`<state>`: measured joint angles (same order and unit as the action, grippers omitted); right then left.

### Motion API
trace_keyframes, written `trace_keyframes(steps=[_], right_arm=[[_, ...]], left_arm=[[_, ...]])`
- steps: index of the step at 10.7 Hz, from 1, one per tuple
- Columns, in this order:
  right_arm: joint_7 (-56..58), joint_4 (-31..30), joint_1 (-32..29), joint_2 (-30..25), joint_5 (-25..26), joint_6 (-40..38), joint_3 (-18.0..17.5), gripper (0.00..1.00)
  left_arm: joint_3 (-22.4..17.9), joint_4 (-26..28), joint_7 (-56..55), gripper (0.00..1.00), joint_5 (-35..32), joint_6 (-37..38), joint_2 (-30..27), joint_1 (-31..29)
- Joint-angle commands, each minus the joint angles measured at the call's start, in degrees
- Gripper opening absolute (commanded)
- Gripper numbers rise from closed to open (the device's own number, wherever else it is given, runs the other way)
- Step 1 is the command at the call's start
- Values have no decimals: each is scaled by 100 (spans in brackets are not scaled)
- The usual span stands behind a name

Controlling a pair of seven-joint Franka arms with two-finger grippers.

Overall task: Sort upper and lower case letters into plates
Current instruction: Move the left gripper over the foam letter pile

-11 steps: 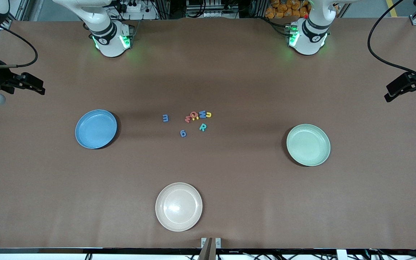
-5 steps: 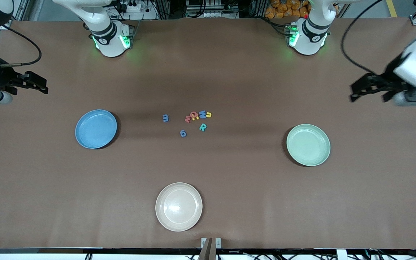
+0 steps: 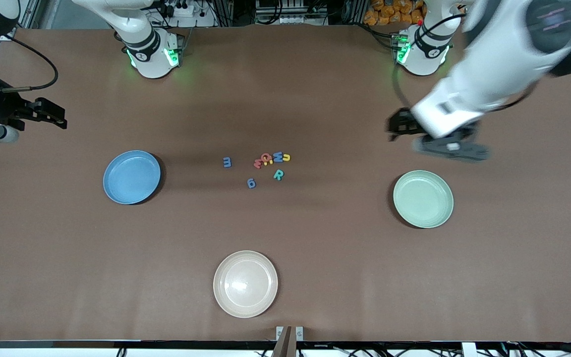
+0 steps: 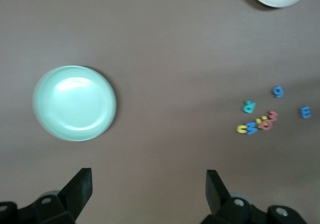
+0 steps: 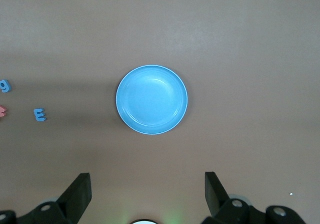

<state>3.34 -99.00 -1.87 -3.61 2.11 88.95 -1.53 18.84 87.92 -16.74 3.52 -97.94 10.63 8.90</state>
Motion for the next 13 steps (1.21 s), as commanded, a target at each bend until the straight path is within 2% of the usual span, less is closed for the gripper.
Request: trace_keyframes(steps=[1,3,4,10,13], right_arm=[[123,-102,-24,-70,-79,8,3,100],[167,-111,-50,-61,-79,8,12,100],[272,-111,-59,-61,-79,-88,12,100],[299,-102,-68,-17,-79,-107,12,100],[290,-102,-42,-17,-79,-106,12,100]], left_arm=[[6,-117,-608,100,-716,-434,692,864],[15,-126,-733,100,-1281,-812,1176,1463],[6,-134,-734,100,-1292,-910,1370,1596],[-29,-170,-1226,100,-1266,-2349,2416,1808],[-29,-170,-1840,100,-1222,-3122,2846,1939]])
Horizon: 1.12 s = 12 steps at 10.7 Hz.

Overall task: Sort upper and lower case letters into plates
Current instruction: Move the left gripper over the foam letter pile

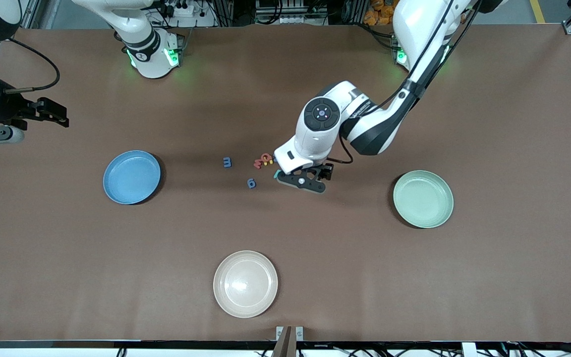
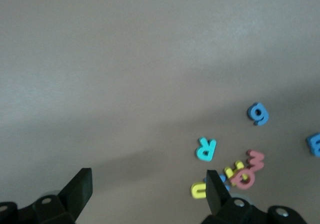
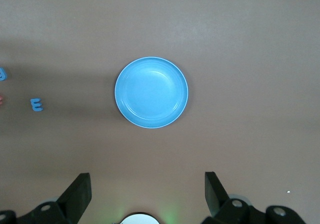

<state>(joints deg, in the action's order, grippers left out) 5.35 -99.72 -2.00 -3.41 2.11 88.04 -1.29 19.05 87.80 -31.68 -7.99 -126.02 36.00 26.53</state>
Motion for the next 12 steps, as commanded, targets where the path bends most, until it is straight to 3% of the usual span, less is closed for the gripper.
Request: trace_keyframes(steps=[1,4,12], right_arm=[[80,-30,-28,-37,-79,-24,-12,100],[80,-22,-11,-37,-70,-59,-3,100],[45,-13,7,-37,-79,-129,-20,100]], left_arm=[[-85,-158,-461,100,-106,-605,441,325],[-479,-158,-822,100,-510,-705,574,967],[-972,-413,-848,100,-546,-1240,1233,1529]])
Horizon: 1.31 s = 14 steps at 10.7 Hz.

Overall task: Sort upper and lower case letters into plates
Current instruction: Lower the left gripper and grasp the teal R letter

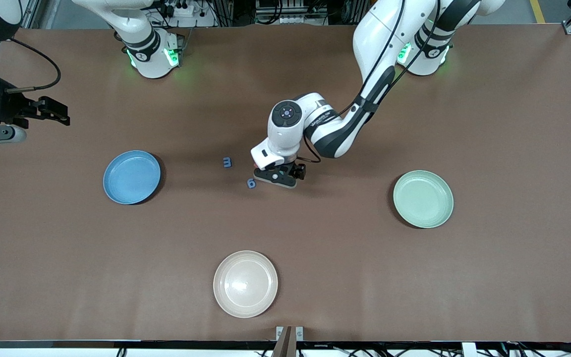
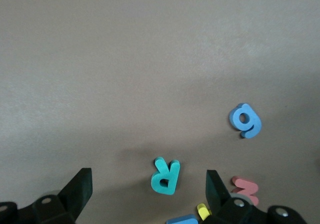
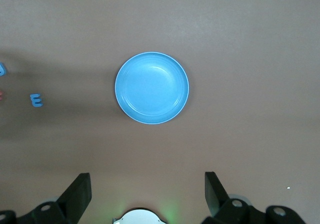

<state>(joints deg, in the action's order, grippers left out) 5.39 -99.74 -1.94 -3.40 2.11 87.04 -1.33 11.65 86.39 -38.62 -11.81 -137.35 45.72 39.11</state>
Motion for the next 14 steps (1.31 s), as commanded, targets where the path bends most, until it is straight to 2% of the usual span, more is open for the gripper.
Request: trace_keyframes(steps=[1,5,14], right_arm=[[50,-11,-17,-38,-79,-37,-17,100],[41,-20,10,-47,-79,-46,-8,100],[173,7,54,-3,-88,-11,10,100]], left_arm=[[-364,-263,-363,100,-163,-125,271,421],[-435,-245,-514,100,-233,-256,464,545],[-462,-245,-655,100,-225,-266,491,571]])
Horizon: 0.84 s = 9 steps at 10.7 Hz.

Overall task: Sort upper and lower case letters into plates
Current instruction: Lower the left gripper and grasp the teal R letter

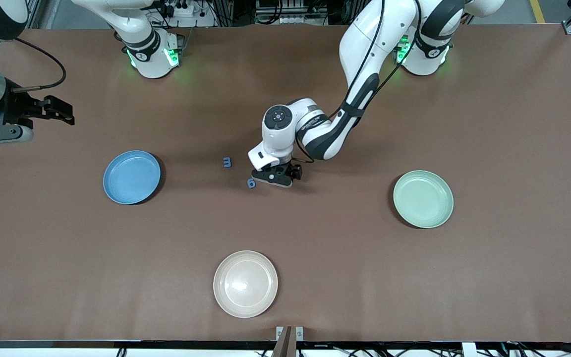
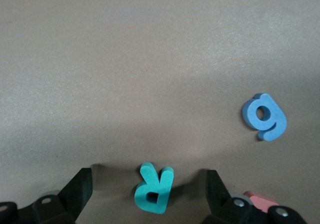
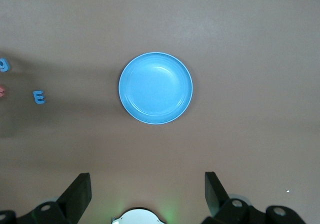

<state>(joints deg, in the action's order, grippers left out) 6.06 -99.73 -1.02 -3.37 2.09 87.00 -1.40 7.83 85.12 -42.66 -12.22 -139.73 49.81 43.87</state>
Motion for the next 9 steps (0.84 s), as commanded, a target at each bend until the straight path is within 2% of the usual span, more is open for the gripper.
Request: trace_keyframes(steps=[1,7,8,9], right_arm=[[106,15,-38,3,-86,1,17,100],[106,15,15,20,-86,-8,0,100],[106,24,32,99,-94,10,-9,100],[97,24,145,117,-199,79,-9,100]], left_arm=[[-79,-110,-295,100,-193,-28,73,96],[-88,-101,-366,99,-220,-28,117,139],[-88,-101,-374,92,-220,-28,117,140],[-88,-101,-374,79,-220,-28,117,140]])
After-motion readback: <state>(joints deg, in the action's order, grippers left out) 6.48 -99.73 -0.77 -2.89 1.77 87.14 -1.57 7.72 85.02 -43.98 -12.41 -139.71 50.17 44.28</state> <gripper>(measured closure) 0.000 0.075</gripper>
